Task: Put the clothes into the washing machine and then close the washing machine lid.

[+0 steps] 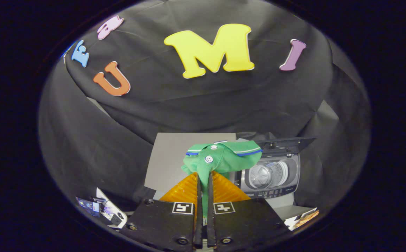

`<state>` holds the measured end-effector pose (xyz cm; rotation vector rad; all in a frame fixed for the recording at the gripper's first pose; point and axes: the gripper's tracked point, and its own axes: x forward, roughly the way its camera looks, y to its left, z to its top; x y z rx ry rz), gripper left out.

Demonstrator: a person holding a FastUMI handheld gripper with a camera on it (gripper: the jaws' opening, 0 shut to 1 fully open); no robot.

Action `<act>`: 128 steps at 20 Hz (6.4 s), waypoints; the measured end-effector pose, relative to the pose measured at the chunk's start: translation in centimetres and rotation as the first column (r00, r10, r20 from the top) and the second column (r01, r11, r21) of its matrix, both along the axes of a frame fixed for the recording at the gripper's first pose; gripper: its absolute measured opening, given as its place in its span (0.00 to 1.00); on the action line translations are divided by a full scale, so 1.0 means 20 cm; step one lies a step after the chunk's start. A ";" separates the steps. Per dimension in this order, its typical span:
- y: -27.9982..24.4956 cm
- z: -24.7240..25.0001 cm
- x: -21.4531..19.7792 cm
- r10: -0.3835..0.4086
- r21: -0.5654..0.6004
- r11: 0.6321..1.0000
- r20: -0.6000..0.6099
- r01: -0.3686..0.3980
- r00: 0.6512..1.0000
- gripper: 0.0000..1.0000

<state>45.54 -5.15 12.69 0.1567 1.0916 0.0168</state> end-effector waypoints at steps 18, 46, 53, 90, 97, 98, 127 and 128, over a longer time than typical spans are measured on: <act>-0.79 0.04 -0.18 -0.260 -0.036 0.965 0.022 0.260 0.965 0.08; -1.36 -1.08 -0.07 -0.098 0.012 0.995 -0.148 0.100 0.984 0.08; -1.47 -1.41 -0.07 -0.101 -0.013 0.995 -0.156 0.100 0.983 0.08; -1.47 -1.89 0.01 0.009 -0.003 1.000 -0.013 -0.009 1.000 0.76; -1.41 -1.15 0.29 0.086 0.020 0.995 0.333 -0.098 0.939 0.76; -1.41 -1.06 0.34 0.098 0.010 0.994 0.374 -0.109 0.922 0.76; -1.46 -1.22 0.89 -0.032 -0.077 0.994 0.520 0.084 0.854 0.98; -1.46 -1.24 0.89 -0.028 -0.091 0.992 0.526 0.088 0.850 0.98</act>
